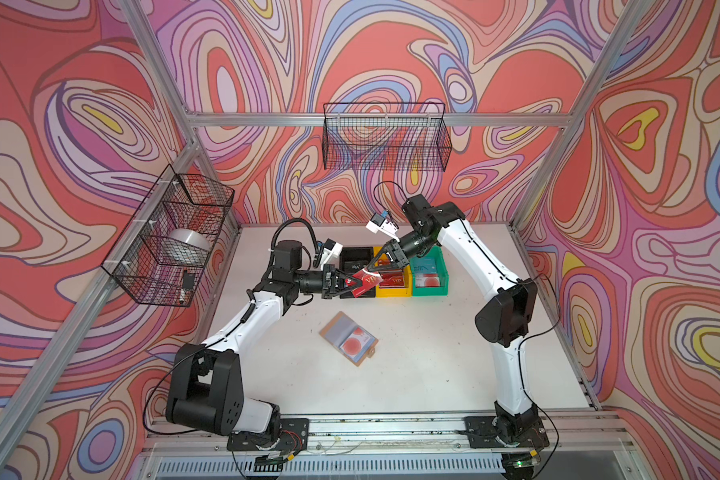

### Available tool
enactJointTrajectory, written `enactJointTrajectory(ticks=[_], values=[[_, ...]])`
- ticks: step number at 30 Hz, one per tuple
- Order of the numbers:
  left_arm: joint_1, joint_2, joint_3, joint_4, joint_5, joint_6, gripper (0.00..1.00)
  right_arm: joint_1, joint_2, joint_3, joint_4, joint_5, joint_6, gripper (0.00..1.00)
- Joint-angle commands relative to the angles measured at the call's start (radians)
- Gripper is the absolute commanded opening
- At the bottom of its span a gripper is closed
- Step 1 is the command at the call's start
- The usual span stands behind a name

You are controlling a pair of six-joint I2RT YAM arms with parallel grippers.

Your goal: Take the credit cards out of the card holder

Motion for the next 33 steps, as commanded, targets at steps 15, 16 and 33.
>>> enactJointTrajectory(ticks=[15,16,33], values=[[0.139,-0.052,-0.025,-0.223,-0.32,0.091,0.37,-0.023,-0.122,-0.18,0.175,0.112,0.179,0.0],[0.144,-0.058,-0.033,-0.223,-0.323,0.091,0.37,-0.029,-0.125,-0.182,0.196,0.142,0.208,0.0],[0.191,-0.156,-0.115,-0.212,-0.353,0.079,0.36,-0.065,-0.073,-0.259,0.386,0.764,0.45,0.0]])
